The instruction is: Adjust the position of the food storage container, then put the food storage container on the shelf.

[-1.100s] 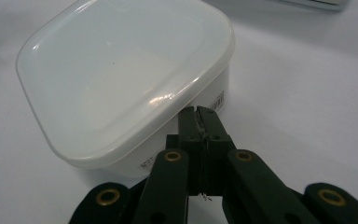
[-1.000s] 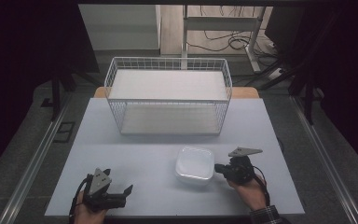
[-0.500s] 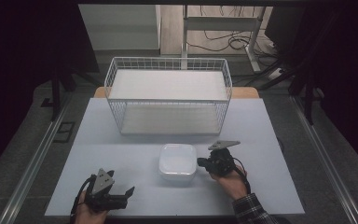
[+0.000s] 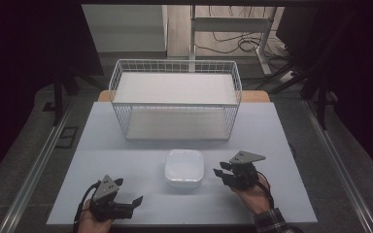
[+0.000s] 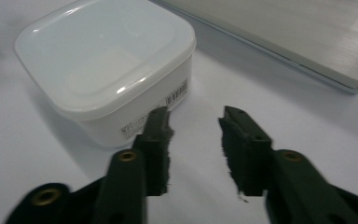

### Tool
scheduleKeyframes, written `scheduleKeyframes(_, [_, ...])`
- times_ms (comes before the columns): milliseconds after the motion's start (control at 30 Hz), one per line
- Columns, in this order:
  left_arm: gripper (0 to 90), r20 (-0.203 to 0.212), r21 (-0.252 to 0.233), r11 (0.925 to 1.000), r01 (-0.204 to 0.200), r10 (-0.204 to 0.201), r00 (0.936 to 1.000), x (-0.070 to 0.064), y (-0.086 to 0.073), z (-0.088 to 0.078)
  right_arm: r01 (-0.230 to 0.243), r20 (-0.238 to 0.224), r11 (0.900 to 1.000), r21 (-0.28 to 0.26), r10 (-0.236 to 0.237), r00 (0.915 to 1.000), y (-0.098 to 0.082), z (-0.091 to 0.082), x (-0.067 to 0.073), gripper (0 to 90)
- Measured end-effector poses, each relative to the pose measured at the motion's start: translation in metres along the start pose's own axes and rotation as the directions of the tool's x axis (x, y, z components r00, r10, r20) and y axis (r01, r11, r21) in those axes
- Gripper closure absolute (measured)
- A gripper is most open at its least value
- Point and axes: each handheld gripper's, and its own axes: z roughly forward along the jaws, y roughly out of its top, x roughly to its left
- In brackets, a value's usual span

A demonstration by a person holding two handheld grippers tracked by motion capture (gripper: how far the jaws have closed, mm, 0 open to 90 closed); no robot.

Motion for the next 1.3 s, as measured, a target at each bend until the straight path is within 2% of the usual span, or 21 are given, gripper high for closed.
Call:
scheduleKeyframes(133, [5.7,-0.002,0.003,0.9997,-0.025,0.025,0.9997,-0.001,0.0,0.001,0.007,-0.015,1.0,0.006,-0.006,0.9999,-0.007,-0.007,0.002,36.9])
scheduleKeyframes(267, [5.2,-0.006,0.004,0.9994,-0.035,0.035,0.9994,-0.001,-0.001,0.003,0.021,-0.023,0.998,0.054,-0.02,0.9995,-0.018,-0.005,0.004,21.0])
scheduleKeyframes(367, [4.7,-0.003,-0.005,0.9992,-0.04,0.04,0.9992,0.0,-0.001,0.004,0.016,-0.029,0.999,0.044,-0.015,0.9995,-0.018,-0.003,0.004,13.2])
scheduleKeyframes(467, [4.6,0.008,-0.008,0.9995,-0.029,0.029,0.9995,0.001,-0.001,0.005,0.01,-0.034,1.0,0.027,-0.01,0.9994,-0.017,-0.002,0.004,6.9])
scheduleKeyframes(600, [5.3,0.029,-0.016,0.9997,-0.018,0.018,0.9994,0.001,0.003,0.008,0.025,-0.051,0.999,0.021,-0.024,0.9984,-0.017,0.0,0.006,4.4])
scheduleKeyframes(767, [5.1,0.093,-0.05,0.9985,-0.019,0.024,0.9954,-0.002,0.015,0.015,0.021,-0.061,1.0,-0.002,-0.021,0.9979,-0.013,0.0,0.008,3.5])
scheduleKeyframes(833, [5.0,0.106,-0.053,0.9984,-0.022,0.027,0.994,-0.002,0.02,0.019,0.021,-0.063,1.0,-0.004,-0.021,0.9978,-0.011,0.0,0.009,3.2])
scheduleKeyframes(1000, [4.8,0.097,-0.033,0.9985,-0.043,0.046,0.9942,-0.001,0.032,0.028,0.022,-0.058,1.0,-0.01,-0.022,0.9981,-0.005,0.002,0.011,3.1])
scheduleKeyframes(1300, [5.4,0.111,0.002,0.9975,-0.071,0.07,0.9913,-0.002,0.059,0.047,0.036,-0.05,0.999,-0.027,-0.037,0.9981,0.008,0.008,0.019,1.2])
